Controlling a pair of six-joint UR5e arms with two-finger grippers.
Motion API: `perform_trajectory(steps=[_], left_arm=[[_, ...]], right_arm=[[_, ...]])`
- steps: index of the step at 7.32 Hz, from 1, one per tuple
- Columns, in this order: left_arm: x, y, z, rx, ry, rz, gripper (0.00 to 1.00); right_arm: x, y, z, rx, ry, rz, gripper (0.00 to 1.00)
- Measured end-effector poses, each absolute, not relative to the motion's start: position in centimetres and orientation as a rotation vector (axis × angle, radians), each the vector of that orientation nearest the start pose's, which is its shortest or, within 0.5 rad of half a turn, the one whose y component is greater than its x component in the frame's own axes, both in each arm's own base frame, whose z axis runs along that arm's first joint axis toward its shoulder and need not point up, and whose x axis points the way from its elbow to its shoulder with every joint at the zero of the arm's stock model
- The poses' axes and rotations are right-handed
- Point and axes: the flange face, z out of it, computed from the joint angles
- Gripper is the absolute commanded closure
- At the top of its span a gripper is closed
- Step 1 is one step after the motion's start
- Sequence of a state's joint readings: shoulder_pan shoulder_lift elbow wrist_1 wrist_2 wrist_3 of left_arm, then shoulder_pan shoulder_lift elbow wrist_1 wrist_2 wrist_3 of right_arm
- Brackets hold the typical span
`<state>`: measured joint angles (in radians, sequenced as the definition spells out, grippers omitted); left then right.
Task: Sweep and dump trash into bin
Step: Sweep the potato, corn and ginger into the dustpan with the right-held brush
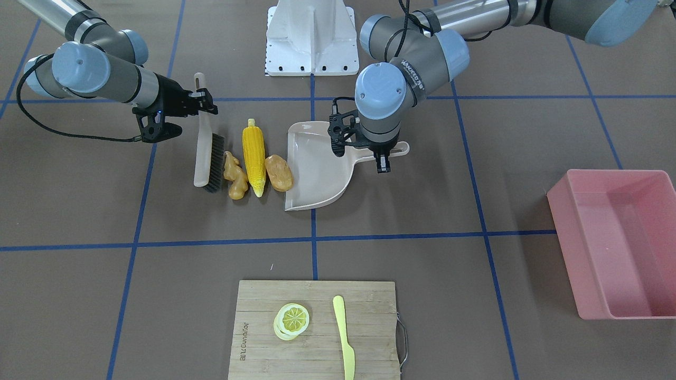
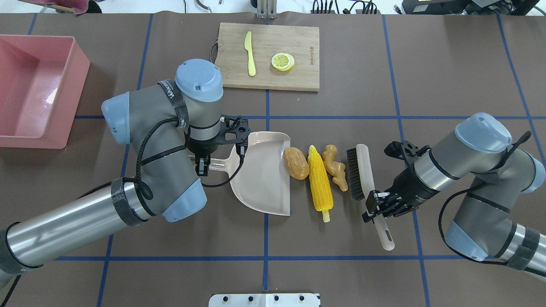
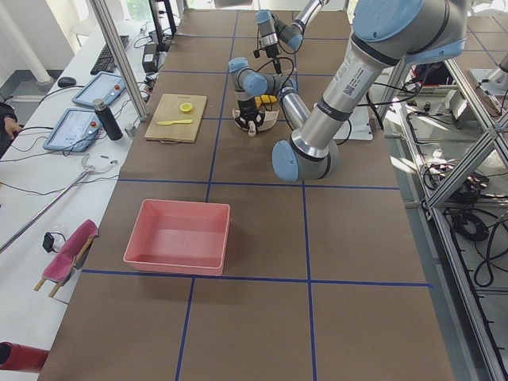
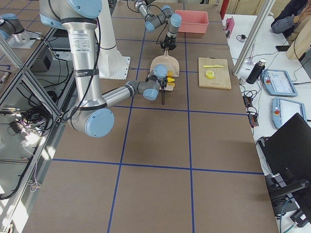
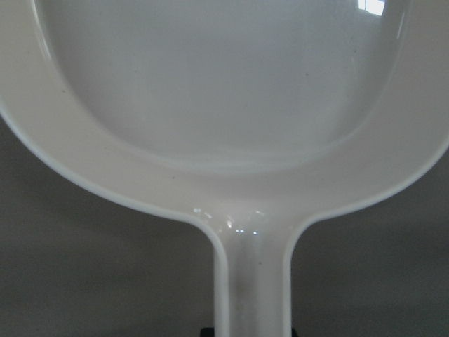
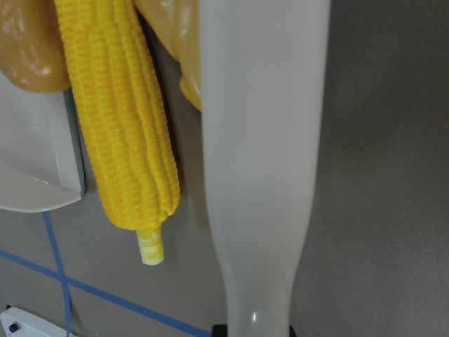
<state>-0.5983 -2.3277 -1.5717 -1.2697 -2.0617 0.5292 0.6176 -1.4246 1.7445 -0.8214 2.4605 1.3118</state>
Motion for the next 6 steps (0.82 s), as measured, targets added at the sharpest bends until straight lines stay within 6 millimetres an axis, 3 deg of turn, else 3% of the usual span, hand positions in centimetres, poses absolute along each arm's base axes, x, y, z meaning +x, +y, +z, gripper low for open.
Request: perform_trajectory(steps=[2,6], left_arm=[[53.4,-46.9,23.7,0.366,0.633,1.554,1.0],[53.5,-47.0,23.9,0.361,0.633,1.553,1.0]], right_arm=[[-42.4,-35.8,39.1,-0.289,-1.234,-0.165,1.0],[-46.7,-35.8,33.9,-0.319,-1.276,-0.159,1.0]])
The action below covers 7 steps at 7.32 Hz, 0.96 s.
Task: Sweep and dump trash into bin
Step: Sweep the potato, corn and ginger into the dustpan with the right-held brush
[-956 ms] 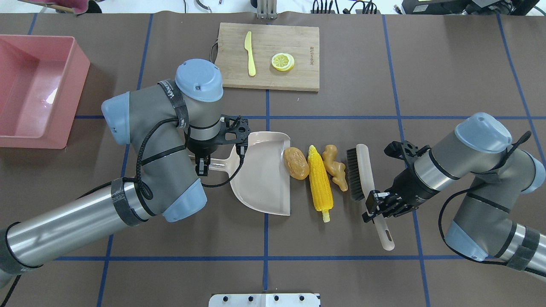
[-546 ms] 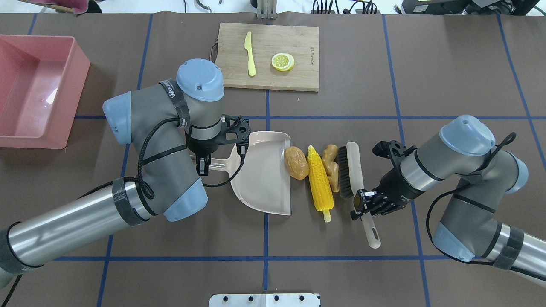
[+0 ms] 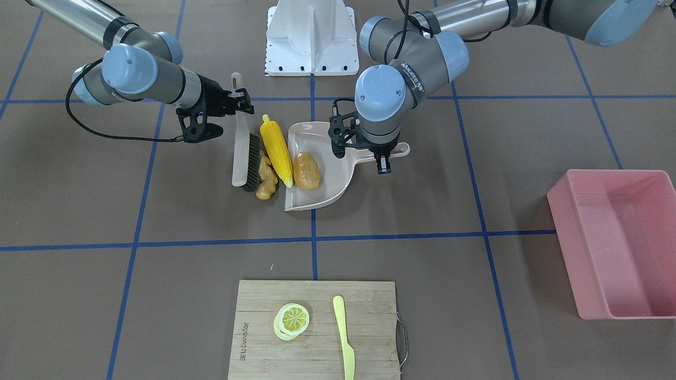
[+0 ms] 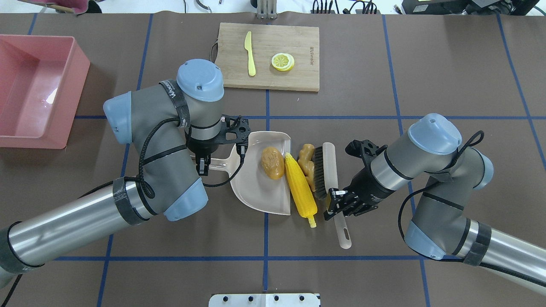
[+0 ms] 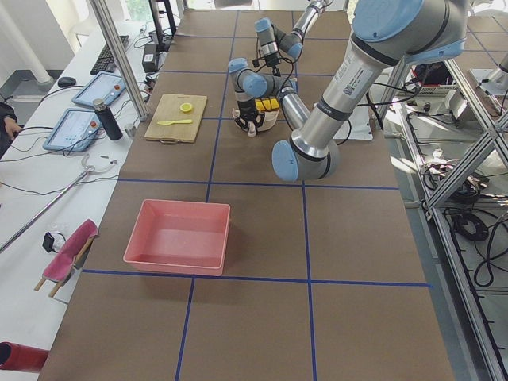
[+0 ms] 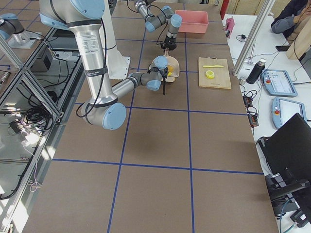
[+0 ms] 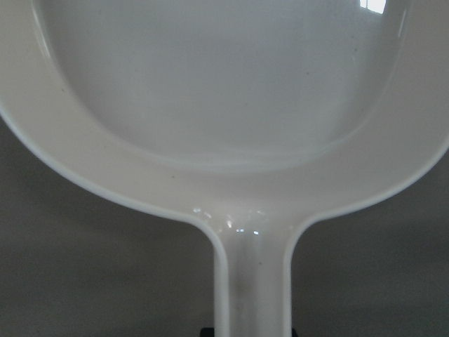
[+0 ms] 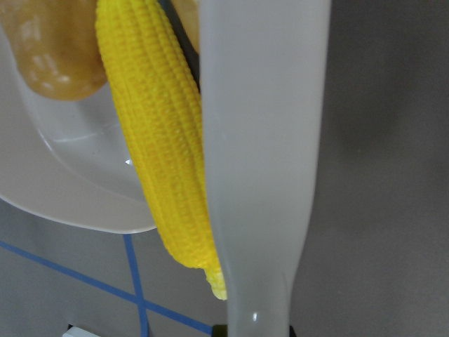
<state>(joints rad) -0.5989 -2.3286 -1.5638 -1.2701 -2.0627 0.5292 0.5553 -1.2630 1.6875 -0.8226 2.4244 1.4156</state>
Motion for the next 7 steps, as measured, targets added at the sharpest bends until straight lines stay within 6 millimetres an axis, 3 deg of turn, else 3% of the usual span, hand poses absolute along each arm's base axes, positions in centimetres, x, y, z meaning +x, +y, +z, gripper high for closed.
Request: perform_trajectory(steps=[5,7], left_arm=[[53.7,-47.1,24.4,0.351,0.632,1.552,1.0],[53.7,-47.1,24.4,0.351,0.632,1.552,1.0]], right_arm=[[-52.9,-34.8,28.5,-0.283,-1.313,-0.178,1.0],[-53.6,-35.0,26.9,-0.292,-1.325,-0.163,1.0]])
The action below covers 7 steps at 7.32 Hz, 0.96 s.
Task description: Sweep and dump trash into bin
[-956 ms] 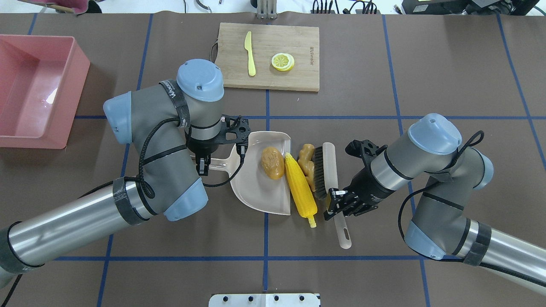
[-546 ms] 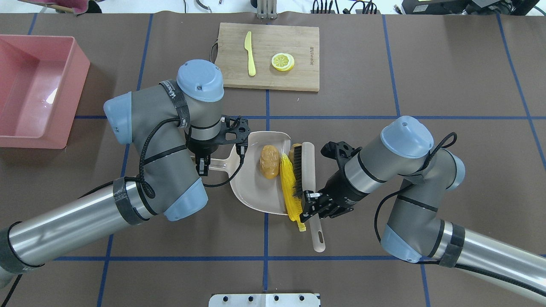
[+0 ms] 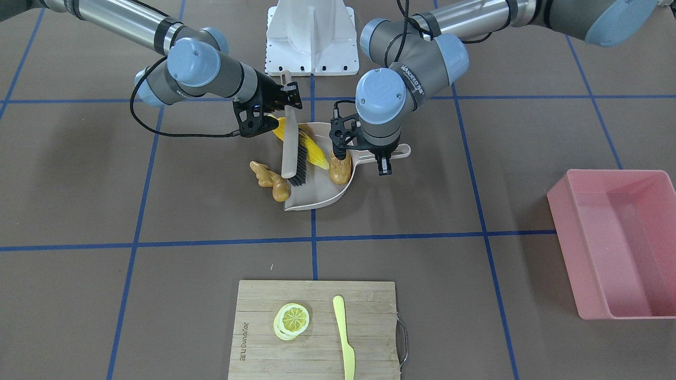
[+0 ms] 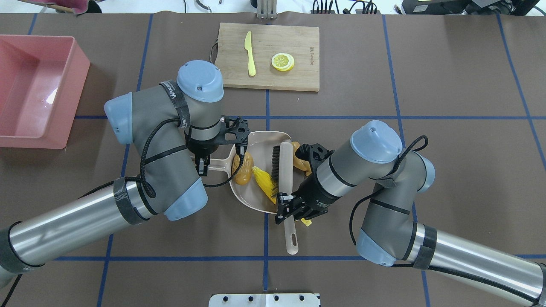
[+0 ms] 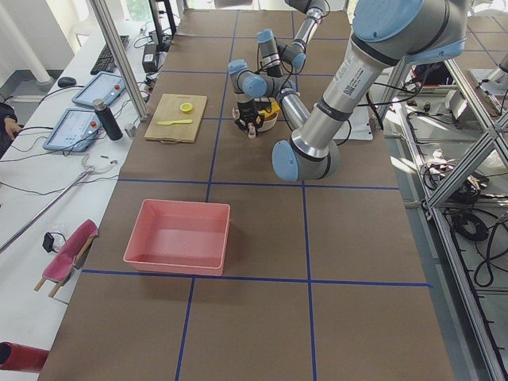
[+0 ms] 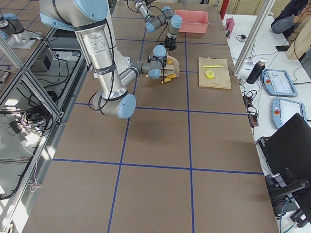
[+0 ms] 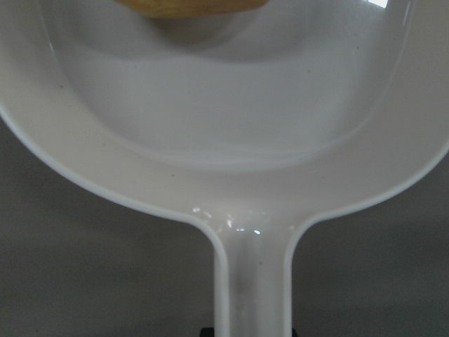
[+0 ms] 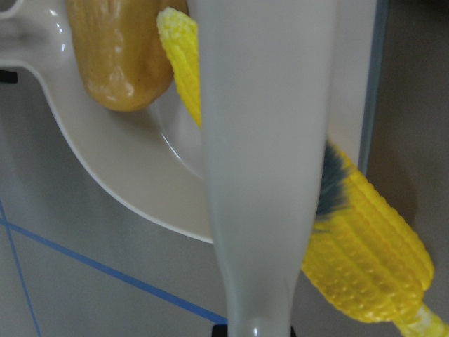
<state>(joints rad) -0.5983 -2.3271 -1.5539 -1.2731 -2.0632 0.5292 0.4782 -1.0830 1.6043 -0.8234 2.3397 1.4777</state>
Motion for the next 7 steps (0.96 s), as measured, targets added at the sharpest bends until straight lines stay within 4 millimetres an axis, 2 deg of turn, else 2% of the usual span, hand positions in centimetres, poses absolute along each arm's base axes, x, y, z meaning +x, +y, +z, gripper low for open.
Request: perform_trajectory(steps=[2,5,7], left_arm=[[53.7,-47.1,24.4,0.353,0.632,1.552,1.0],[53.7,-47.1,24.3,0.354,0.633,1.551,1.0],[53.7,-47.1,24.3,0.355,0.633,1.552,1.0]], right_arm=[[-52.0,-36.0,26.2,-0.314,-1.338,-0.147,1.0],[-45.5,-39.2,27.0,-0.353,-1.355,-0.114,1.0],[-41.3,-40.8,29.4,-0.362,-1.344,-0.071,1.0]])
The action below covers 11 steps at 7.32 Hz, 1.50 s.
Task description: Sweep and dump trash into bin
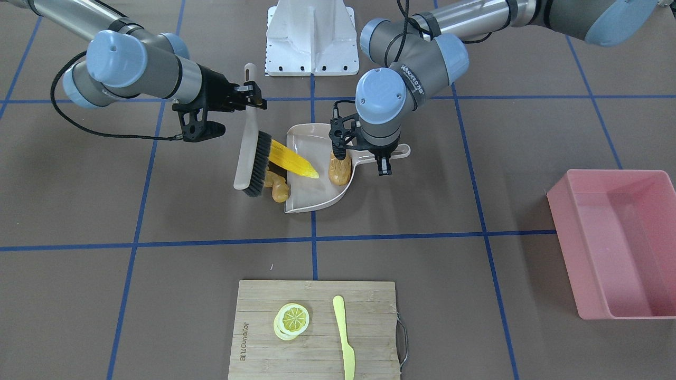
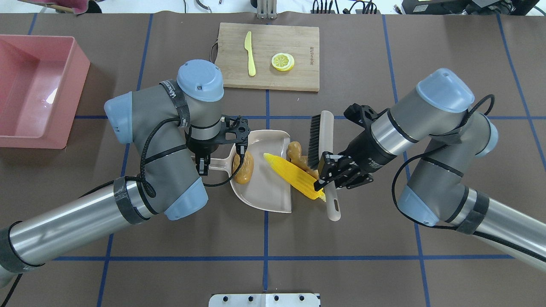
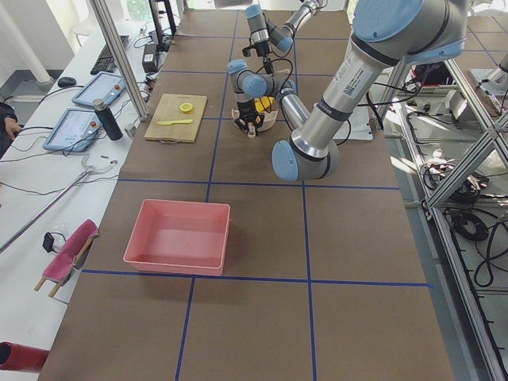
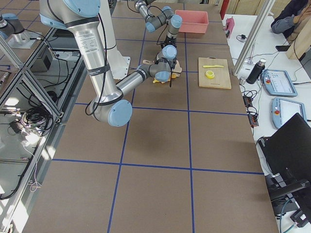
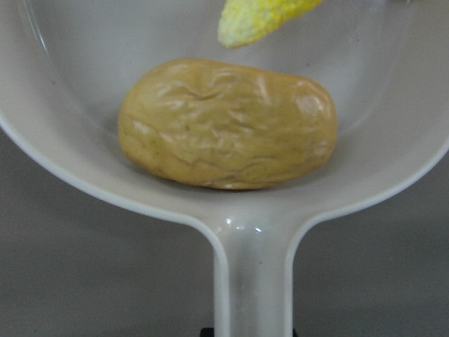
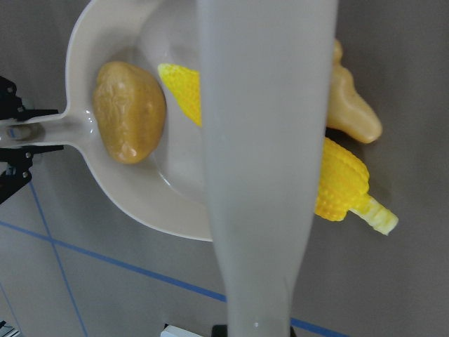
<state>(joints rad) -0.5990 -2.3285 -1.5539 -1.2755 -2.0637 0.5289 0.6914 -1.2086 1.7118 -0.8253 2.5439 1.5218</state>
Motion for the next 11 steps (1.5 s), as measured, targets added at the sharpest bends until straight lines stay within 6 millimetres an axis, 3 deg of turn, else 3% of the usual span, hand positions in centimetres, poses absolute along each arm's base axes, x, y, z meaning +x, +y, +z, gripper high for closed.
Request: perform_trajectory(steps=[2,4,5,6,8,11], left_arm=[[53.8,-47.0,24.3,0.357,0.634,1.553,1.0],[54.0,-46.8,24.3,0.353,0.64,1.556,1.0],[54.0,-46.7,24.3,0.349,0.65,1.557,1.0],[54.0,-46.7,24.3,0.346,0.655,1.557,1.0],[53.9,-46.7,24.4,0.341,0.657,1.556,1.0],[53.4,-47.1,24.5,0.305,0.648,1.543,1.0]], right_arm=[[-39.7,-40.6,34.0,-0.372,-1.301,-0.057,1.0],[-38.9,-38.0,40.4,-0.363,-1.257,-0.134,1.0],[-39.4,-36.4,42.1,-0.368,-1.246,-0.177,1.0],[-40.7,-34.8,42.6,-0.371,-1.24,-0.213,1.0],[-44.3,-32.4,41.3,-0.358,-1.242,-0.271,1.0],[-49.3,-33.2,36.2,-0.348,-1.27,-0.302,1.0]])
